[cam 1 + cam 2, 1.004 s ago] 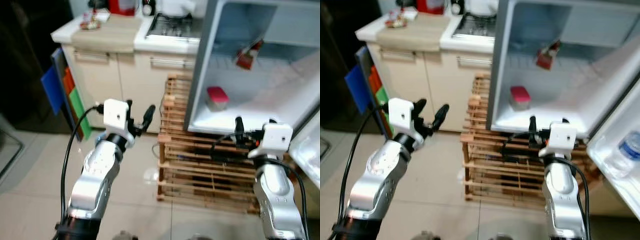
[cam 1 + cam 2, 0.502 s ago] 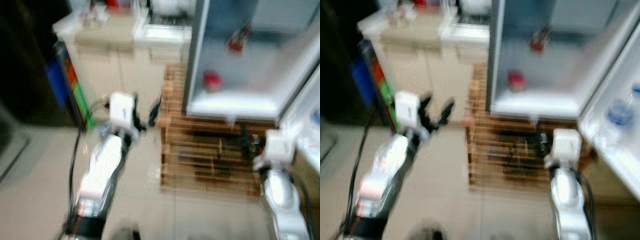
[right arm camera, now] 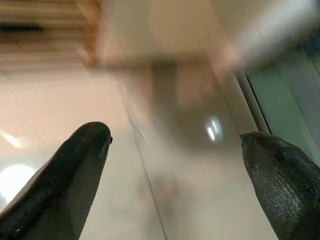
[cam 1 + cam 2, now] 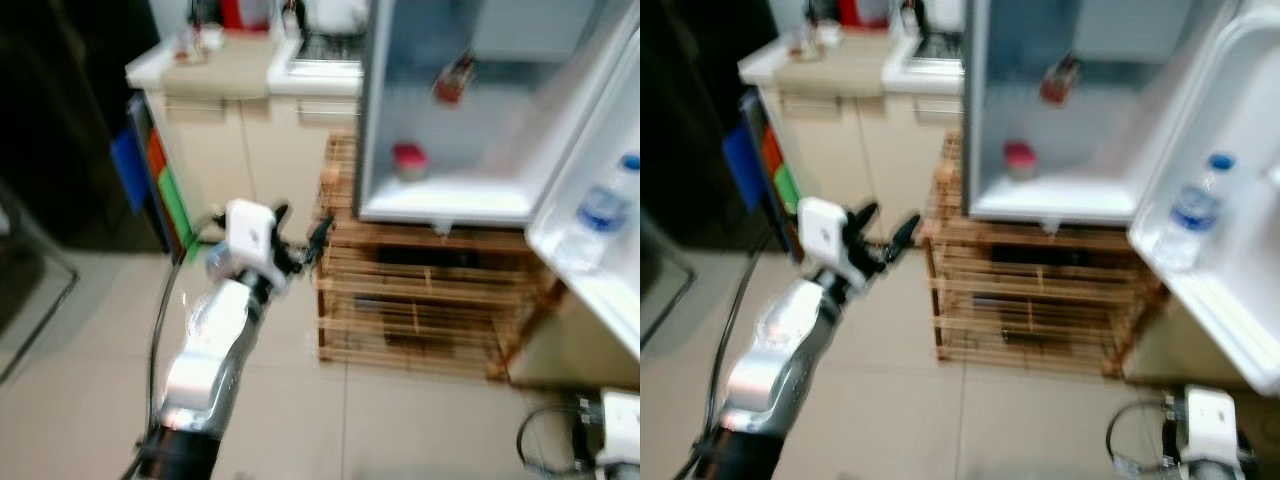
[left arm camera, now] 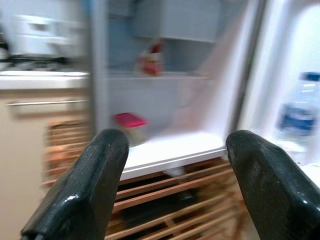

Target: Restocking fridge

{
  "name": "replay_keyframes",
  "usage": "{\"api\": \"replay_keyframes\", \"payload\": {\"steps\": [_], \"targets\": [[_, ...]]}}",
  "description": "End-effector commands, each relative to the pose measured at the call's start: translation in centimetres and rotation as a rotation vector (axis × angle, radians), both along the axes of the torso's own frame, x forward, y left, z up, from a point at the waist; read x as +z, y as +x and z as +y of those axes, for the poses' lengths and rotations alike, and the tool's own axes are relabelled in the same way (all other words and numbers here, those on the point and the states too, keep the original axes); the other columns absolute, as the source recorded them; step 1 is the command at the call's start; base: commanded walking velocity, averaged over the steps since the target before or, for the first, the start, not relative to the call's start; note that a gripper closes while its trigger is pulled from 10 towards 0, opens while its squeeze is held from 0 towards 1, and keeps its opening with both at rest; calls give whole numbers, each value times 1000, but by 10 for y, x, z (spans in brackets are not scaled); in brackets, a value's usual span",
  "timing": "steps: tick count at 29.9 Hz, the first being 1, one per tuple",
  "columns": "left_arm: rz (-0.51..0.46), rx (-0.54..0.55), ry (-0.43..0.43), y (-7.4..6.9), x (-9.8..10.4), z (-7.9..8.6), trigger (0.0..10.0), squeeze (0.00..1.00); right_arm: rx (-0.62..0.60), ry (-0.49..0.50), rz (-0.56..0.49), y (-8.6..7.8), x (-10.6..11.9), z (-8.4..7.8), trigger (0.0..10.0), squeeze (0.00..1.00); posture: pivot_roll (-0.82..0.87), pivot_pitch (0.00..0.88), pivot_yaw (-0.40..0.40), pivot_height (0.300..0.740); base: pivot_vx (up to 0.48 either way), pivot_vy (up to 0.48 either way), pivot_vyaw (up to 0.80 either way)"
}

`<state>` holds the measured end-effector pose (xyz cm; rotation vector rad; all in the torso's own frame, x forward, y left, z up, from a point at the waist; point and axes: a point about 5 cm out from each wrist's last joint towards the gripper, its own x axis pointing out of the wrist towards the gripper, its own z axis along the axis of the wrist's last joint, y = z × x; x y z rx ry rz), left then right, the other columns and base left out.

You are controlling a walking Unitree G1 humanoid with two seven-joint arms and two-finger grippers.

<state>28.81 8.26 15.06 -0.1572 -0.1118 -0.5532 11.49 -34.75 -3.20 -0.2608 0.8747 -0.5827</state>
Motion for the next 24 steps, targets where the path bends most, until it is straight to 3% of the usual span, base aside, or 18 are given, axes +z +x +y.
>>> {"api": "replay_keyframes", "payload": {"steps": [1,5,6,8,9,11,13,14,15,16,17,18,19,21,24], "targets": [[42,-1,9,3,-6,6,10000,0,-45,17,33,-2,-3,-5,10000,0,-210,0,27,740,0,-480,0],[74,-27,0,4,-8,4,10000,0,-68,-11,74,-8,-4,-15,10000,0,-216,0,29,740,0,-480,0],[98,-20,-6,5,-12,5,10000,0,-99,-44,122,-18,-4,-25,10000,0,-216,0,29,740,0,-480,0],[112,-13,7,5,-14,5,10000,0,-115,-62,136,-22,-3,-29,10000,0,-211,0,30,740,0,-450,0],[145,12,41,8,-21,7,10000,0,-145,-114,143,-25,3,-40,10000,0,-211,0,33,740,0,0,0],[232,25,101,10,-41,13,10000,0,-214,-212,96,-23,19,-59,10000,0,-209,0,35,740,0,0,0],[324,58,103,12,-57,21,10000,0,-252,-295,45,-16,35,-72,10000,0,-211,0,39,740,0,0,0],[324,58,103,12,-57,21,10000,0,-252,-295,45,-16,35,-72,10000,0,-211,0,39,740,0,0,0],[470,84,184,13,-88,32,10000,0,-282,-407,-84,8,65,-88,10000,0,-208,0,48,740,0,0,0],[524,99,224,13,-100,37,10000,0,-291,-446,-142,18,78,-92,10000,0,-207,0,51,740,0,0,0],[524,99,224,13,-100,37,10000,0,-291,-446,-142,18,78,-92,10000,0,-207,0,51,740,0,0,0],[599,90,289,10,-116,42,10000,0,-303,-478,-242,34,95,-96,10000,0,-206,0,53,740,0,0,0],[599,90,289,10,-116,42,10000,0,-303,-478,-242,34,95,-96,10000,0,-206,0,53,740,0,0,0],[740,142,505,-1,-149,53,10000,0,-251,-442,-415,69,118,-89,10000,0,-203,0,56,740,0,0,0],[808,64,649,-16,-173,46,10000,0,-173,-389,-589,110,141,-70,10000,0,-212,0,65,740,0,0,0]]}}
